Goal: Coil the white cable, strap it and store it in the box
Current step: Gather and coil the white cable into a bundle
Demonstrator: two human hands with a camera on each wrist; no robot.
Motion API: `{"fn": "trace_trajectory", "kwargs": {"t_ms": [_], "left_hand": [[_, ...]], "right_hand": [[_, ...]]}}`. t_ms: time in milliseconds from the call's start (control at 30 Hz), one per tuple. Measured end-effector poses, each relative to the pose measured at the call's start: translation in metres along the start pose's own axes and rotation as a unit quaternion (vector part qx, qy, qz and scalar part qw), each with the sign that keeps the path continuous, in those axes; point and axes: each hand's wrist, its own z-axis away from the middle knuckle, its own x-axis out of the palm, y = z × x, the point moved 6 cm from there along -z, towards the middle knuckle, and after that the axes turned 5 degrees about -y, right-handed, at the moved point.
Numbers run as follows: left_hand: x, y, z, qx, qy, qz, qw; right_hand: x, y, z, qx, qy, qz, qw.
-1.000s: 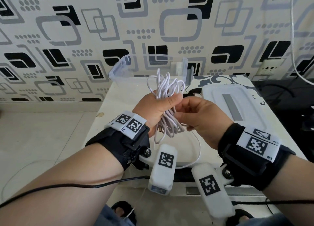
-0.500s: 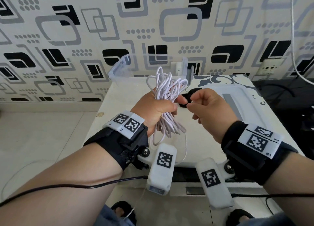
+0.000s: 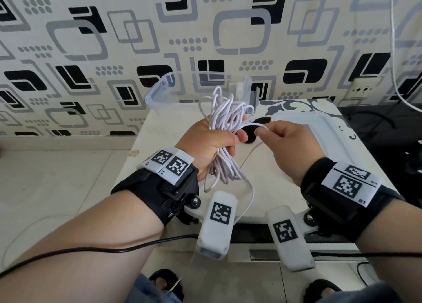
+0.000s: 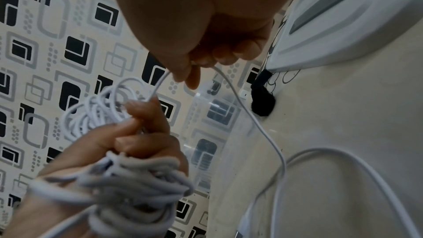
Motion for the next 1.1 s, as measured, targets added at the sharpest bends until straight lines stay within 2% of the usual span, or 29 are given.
{"fn": "trace_trajectory", "kwargs": {"t_ms": [100, 333, 633, 833, 967, 1100], "left_hand": [[-0.006, 0.001, 0.0, -0.002, 0.044, -0.049, 0.998], [0.002, 0.0, 0.002, -0.007, 0.027, -0.09, 0.996], [0.005, 0.003, 0.003, 0.01, 0.021, -0.115, 0.993], [0.009, 0.006, 0.004, 0.02, -0.014, -0.133, 0.991], [0.009, 0.008, 0.002, 0.03, -0.038, -0.193, 0.98], [0.008, 0.015, 0.003, 0.043, -0.02, -0.255, 0.966]], "right_hand": [[0.002, -0.006, 0.002, -0.014, -0.007, -0.025, 1.0], [0.006, -0.011, 0.003, -0.002, -0.012, -0.112, 0.994], [0.013, -0.019, 0.01, -0.009, -0.062, -0.159, 0.985], [0.017, -0.021, 0.013, -0.011, -0.084, -0.18, 0.98], [0.02, -0.021, 0.015, -0.012, -0.088, -0.186, 0.978], [0.022, -0.023, 0.016, -0.026, -0.093, -0.157, 0.983]]}}
